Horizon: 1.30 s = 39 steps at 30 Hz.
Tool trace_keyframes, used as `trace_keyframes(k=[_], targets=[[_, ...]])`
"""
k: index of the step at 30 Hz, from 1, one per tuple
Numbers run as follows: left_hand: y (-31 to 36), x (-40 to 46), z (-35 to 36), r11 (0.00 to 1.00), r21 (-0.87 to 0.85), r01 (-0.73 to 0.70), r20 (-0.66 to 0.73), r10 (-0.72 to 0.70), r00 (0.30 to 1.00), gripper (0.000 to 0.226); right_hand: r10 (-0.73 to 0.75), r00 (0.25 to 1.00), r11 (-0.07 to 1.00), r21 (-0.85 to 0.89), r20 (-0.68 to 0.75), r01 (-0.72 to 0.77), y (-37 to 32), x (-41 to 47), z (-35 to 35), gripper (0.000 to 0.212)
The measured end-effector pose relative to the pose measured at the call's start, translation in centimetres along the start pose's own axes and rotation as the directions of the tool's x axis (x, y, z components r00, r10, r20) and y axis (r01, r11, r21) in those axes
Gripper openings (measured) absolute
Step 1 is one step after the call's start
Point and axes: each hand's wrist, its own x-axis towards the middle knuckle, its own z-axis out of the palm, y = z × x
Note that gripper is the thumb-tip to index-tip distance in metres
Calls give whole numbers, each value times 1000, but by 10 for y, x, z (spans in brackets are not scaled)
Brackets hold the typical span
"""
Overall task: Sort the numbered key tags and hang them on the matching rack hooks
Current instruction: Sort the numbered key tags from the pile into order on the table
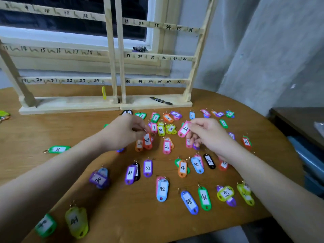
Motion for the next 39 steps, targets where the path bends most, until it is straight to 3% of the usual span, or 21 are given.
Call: trace_keyframes(k=[9, 16, 24, 31, 39], targets=[[18, -17, 14, 994, -77, -80, 70, 85, 994, 13, -81, 996, 996, -40, 31, 82, 13, -25, -8, 29], [26, -30, 20, 990, -103, -91, 70, 98, 993, 4, -150, 987, 965, -210, 51, 157, 12, -44, -6, 27], [52, -23, 47, 984, -129, -125, 93, 137, 986, 4, -166, 983, 955, -260, -76, 141, 20, -60, -37, 15], [83, -1, 69, 982, -126, -140, 112, 154, 982, 4, -92, 977, 975, -215, -191, 50, 37, -72, -80, 15], [110, 14, 96, 979, -130, -157, 208, 182, 961, 4, -60, 963, 981, -194, -261, 9, 48, -86, -111, 13]])
